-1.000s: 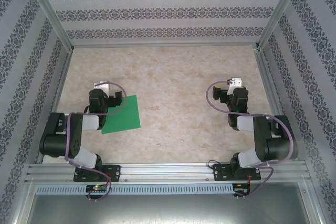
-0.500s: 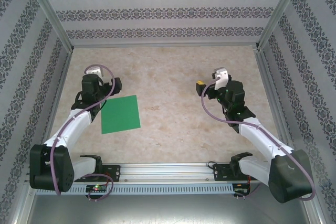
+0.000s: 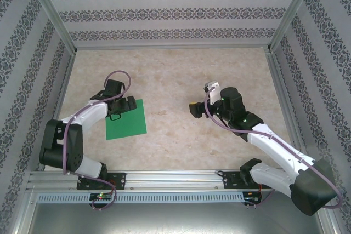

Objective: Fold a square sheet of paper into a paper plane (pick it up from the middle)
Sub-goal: Move the square sheet of paper to the center of the table.

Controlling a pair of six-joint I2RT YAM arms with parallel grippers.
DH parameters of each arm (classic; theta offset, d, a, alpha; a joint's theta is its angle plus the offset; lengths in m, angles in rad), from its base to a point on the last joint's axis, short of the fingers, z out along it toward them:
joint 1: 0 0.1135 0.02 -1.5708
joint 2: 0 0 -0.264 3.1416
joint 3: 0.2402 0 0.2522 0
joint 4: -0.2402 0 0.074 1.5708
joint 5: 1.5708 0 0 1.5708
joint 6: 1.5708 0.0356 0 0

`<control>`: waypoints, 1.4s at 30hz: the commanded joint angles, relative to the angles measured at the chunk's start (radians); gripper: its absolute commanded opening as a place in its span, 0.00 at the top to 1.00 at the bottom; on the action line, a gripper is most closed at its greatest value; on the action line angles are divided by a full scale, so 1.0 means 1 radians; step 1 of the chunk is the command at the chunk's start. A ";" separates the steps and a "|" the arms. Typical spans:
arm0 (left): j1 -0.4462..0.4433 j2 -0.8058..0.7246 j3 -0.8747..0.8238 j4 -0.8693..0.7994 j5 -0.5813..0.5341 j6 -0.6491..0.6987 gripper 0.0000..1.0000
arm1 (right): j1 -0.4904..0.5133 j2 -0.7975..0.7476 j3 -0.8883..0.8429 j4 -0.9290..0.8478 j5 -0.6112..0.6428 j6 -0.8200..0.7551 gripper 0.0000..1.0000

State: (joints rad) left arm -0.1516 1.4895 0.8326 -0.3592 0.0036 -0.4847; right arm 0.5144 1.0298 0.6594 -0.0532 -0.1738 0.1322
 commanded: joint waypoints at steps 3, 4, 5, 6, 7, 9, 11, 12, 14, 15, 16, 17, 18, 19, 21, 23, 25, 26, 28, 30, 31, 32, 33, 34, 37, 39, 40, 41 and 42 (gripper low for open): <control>-0.010 0.075 0.039 -0.021 -0.043 -0.044 0.00 | 0.040 -0.015 0.048 -0.097 0.002 0.052 0.02; -0.009 0.087 0.036 -0.011 -0.040 -0.048 0.00 | 0.044 -0.015 0.049 -0.097 0.009 0.057 0.02; -0.010 0.096 0.038 -0.008 -0.039 -0.049 0.00 | 0.047 -0.014 0.049 -0.096 0.014 0.059 0.02; -0.012 0.112 0.041 -0.005 -0.039 -0.045 0.00 | 0.049 -0.011 0.050 -0.097 0.012 0.061 0.02; -0.011 0.128 0.043 -0.004 -0.039 -0.043 0.00 | 0.050 -0.007 0.054 -0.101 0.014 0.063 0.02; -0.012 0.151 0.047 -0.004 -0.031 -0.043 0.00 | 0.052 0.001 0.062 -0.112 0.016 0.064 0.02; -0.015 0.168 0.047 -0.001 -0.025 -0.050 0.00 | 0.052 0.004 0.068 -0.112 0.020 0.066 0.02; -0.020 0.169 0.046 0.000 -0.026 -0.054 0.00 | 0.052 0.006 0.071 -0.112 0.028 0.066 0.02; -0.034 0.170 0.046 -0.004 -0.028 -0.056 0.00 | 0.052 0.009 0.072 -0.115 0.041 0.067 0.02; -0.040 0.177 0.045 -0.006 -0.026 -0.058 0.00 | 0.052 0.012 0.074 -0.115 0.045 0.067 0.02; -0.045 0.183 0.045 -0.010 -0.022 -0.061 0.00 | 0.052 0.016 0.076 -0.117 0.048 0.069 0.02; -0.054 0.191 0.046 -0.012 -0.021 -0.062 0.00 | 0.050 0.021 0.078 -0.118 0.052 0.070 0.02; -0.061 0.198 0.046 -0.013 -0.022 -0.062 0.00 | 0.050 0.025 0.081 -0.126 0.061 0.070 0.02; -0.069 0.206 0.047 -0.018 -0.025 -0.061 0.00 | 0.050 0.029 0.086 -0.141 0.085 0.071 0.02; -0.093 0.220 0.058 -0.047 -0.040 -0.056 0.00 | 0.047 0.036 0.101 -0.181 0.147 0.067 0.02; -0.125 0.230 0.063 -0.073 -0.064 -0.055 0.00 | 0.041 0.042 0.114 -0.211 0.171 0.057 0.02; -0.149 0.236 0.059 -0.077 -0.065 -0.068 0.00 | 0.031 0.049 0.119 -0.216 0.172 0.057 0.02; -0.162 0.243 0.055 -0.076 -0.061 -0.074 0.00 | 0.027 0.053 0.119 -0.215 0.170 0.057 0.02; -0.192 0.265 0.060 -0.088 -0.059 -0.087 0.00 | 0.019 0.059 0.118 -0.213 0.169 0.063 0.02; -0.226 0.292 0.080 -0.113 -0.059 -0.086 0.00 | 0.009 0.061 0.113 -0.209 0.161 0.066 0.02; -0.244 0.309 0.098 -0.140 -0.068 -0.094 0.00 | 0.005 0.061 0.114 -0.209 0.154 0.067 0.02; -0.262 0.326 0.118 -0.165 -0.065 -0.101 0.00 | 0.000 0.062 0.111 -0.205 0.150 0.068 0.02; -0.278 0.338 0.130 -0.176 -0.057 -0.105 0.00 | -0.006 0.061 0.109 -0.205 0.145 0.070 0.02; -0.297 0.346 0.137 -0.178 -0.051 -0.118 0.00 | -0.013 0.059 0.106 -0.203 0.141 0.072 0.02; -0.343 0.363 0.154 -0.163 -0.003 -0.170 0.00 | -0.035 0.058 0.094 -0.197 0.118 0.076 0.02; -0.382 0.386 0.194 -0.188 -0.008 -0.198 0.00 | -0.056 0.055 0.084 -0.195 0.104 0.079 0.02; -0.406 0.397 0.215 -0.207 -0.008 -0.213 0.00 | -0.069 0.053 0.079 -0.192 0.088 0.082 0.02; -0.430 0.408 0.239 -0.225 -0.017 -0.235 0.00 | -0.082 0.052 0.075 -0.192 0.070 0.086 0.02; -0.446 0.415 0.255 -0.231 -0.019 -0.250 0.00 | -0.098 0.052 0.070 -0.192 0.047 0.090 0.02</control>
State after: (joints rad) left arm -0.5331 1.8290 1.0885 -0.4580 -0.1173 -0.6479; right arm 0.4461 1.0893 0.7494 -0.2504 -0.0704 0.1967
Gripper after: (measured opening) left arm 0.999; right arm 0.977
